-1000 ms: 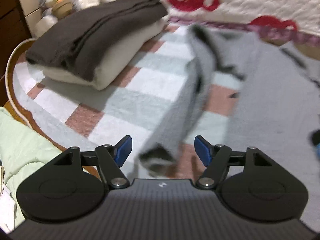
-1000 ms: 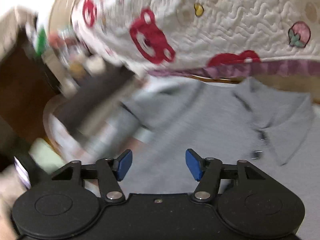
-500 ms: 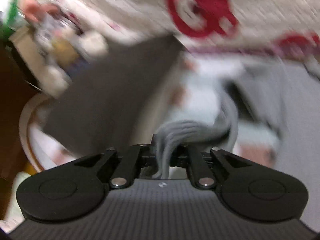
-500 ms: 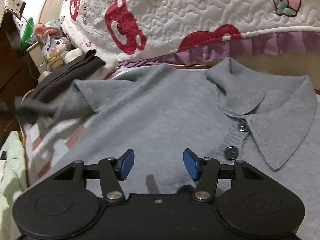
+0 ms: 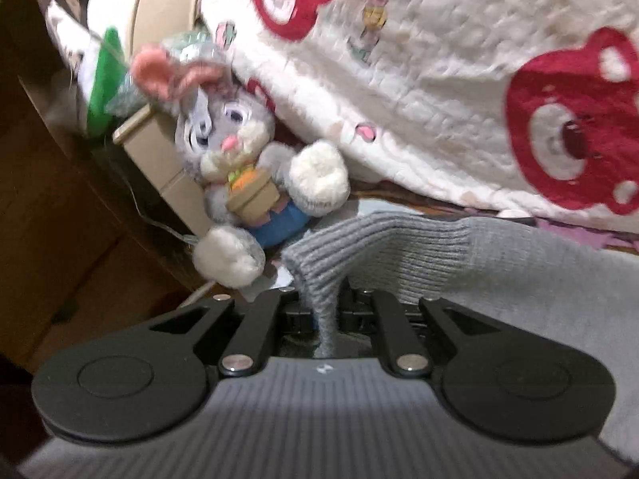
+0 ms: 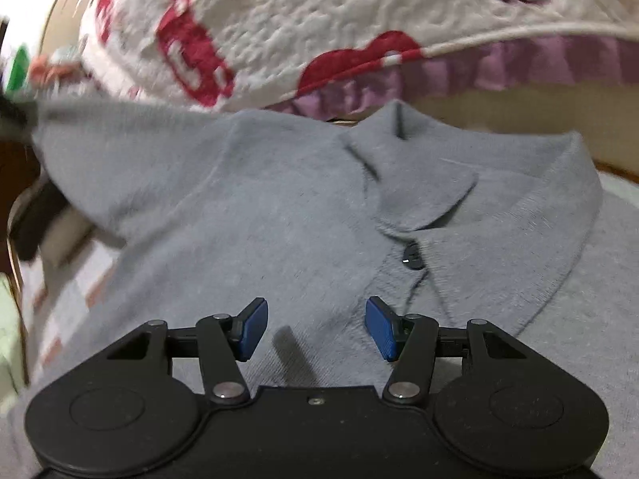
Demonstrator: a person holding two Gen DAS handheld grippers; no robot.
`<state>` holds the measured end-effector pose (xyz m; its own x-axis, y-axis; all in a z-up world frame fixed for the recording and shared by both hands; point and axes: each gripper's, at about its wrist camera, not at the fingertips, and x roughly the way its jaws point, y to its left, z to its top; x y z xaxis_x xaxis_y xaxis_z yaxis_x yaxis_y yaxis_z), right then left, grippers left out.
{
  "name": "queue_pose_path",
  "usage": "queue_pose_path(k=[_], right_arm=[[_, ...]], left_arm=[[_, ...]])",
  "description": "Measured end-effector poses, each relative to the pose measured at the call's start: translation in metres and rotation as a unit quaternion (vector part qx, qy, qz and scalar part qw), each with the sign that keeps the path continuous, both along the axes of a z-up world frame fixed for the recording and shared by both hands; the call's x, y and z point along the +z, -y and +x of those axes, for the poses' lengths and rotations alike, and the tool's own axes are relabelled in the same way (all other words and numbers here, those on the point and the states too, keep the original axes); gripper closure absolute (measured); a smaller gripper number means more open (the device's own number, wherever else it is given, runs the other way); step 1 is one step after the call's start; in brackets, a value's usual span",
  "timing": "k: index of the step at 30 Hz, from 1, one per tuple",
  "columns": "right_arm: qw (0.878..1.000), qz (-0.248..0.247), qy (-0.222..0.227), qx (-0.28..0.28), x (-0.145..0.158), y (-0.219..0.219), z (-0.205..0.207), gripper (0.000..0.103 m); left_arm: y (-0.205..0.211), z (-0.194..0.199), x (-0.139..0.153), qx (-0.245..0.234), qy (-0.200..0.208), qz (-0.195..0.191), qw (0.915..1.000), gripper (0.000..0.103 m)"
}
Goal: Fold clothes
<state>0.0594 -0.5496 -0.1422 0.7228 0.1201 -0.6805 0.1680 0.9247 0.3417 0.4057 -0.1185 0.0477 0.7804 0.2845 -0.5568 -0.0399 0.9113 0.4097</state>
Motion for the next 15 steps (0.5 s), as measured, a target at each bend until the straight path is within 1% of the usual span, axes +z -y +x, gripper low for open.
queue_pose_path(k=[1, 2, 3, 4, 6, 7, 8, 10, 13, 15], right_arm=[[1.0, 0.01, 0.001, -0.005, -0.001, 0.006, -0.003, 0.043], [1.0, 0.02, 0.002, -0.011, -0.002, 0.012, -0.006, 0.043], [0.999, 0.029, 0.004, -0.016, -0.003, 0.018, -0.009, 0.043], [0.999, 0.036, 0.006, -0.02, -0.003, 0.023, -0.011, 0.043], [0.998, 0.049, 0.014, -0.031, 0.0, 0.032, -0.014, 0.043], [0.998, 0.053, 0.02, -0.037, 0.002, 0.035, -0.016, 0.043], [0.997, 0.054, 0.024, -0.041, 0.003, 0.038, -0.017, 0.043], [0.997, 0.043, 0.028, -0.049, 0.006, 0.043, -0.019, 0.042], [0.997, 0.03, 0.027, -0.061, 0.006, 0.05, -0.019, 0.042], [0.997, 0.041, 0.028, -0.067, 0.002, 0.056, -0.019, 0.042]], left_arm=[[0.002, 0.005, -0.011, 0.008, 0.001, 0.001, 1.0, 0.093], [0.004, 0.009, -0.022, 0.014, 0.0, 0.006, 0.9999, 0.086], [0.008, 0.013, -0.03, 0.02, 0.004, 0.015, 0.9997, 0.083], [0.012, 0.014, -0.037, 0.026, 0.013, 0.026, 0.9992, 0.076], [0.021, 0.011, -0.047, 0.032, 0.032, 0.038, 0.9983, 0.068], [0.026, 0.009, -0.051, 0.033, 0.042, 0.042, 0.9977, 0.06], [0.03, 0.006, -0.053, 0.029, 0.05, 0.038, 0.9976, 0.054], [0.04, 0.001, -0.054, 0.01, 0.06, 0.019, 0.998, 0.054], [0.065, -0.007, -0.055, -0.022, 0.056, 0.011, 0.9981, 0.053], [0.09, -0.02, -0.057, -0.062, 0.057, 0.0, 0.9965, 0.047]])
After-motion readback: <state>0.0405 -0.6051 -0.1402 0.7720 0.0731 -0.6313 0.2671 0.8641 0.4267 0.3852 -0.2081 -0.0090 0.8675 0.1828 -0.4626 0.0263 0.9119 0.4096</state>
